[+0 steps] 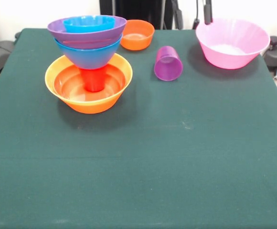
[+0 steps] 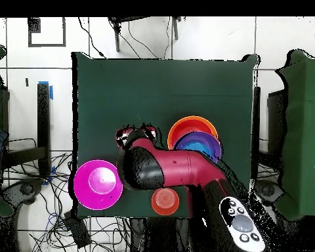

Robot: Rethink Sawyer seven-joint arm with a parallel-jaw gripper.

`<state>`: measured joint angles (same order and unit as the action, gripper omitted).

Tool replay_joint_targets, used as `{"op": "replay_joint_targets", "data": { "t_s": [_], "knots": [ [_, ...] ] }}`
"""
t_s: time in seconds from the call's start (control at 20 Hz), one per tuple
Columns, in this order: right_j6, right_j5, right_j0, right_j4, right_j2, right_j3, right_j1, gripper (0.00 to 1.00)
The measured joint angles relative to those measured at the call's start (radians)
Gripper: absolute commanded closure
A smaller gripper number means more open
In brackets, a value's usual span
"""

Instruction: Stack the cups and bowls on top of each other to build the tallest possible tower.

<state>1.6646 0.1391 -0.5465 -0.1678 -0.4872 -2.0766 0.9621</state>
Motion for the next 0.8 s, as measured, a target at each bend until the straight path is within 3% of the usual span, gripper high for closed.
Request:
{"op": "replay_joint_targets", "data": {
  "t_s": [0.8],
  "knots": [
    [0.000, -0.009, -0.099, -0.040, -0.151, 0.006, -0.243, 0.00]
  ]
}}
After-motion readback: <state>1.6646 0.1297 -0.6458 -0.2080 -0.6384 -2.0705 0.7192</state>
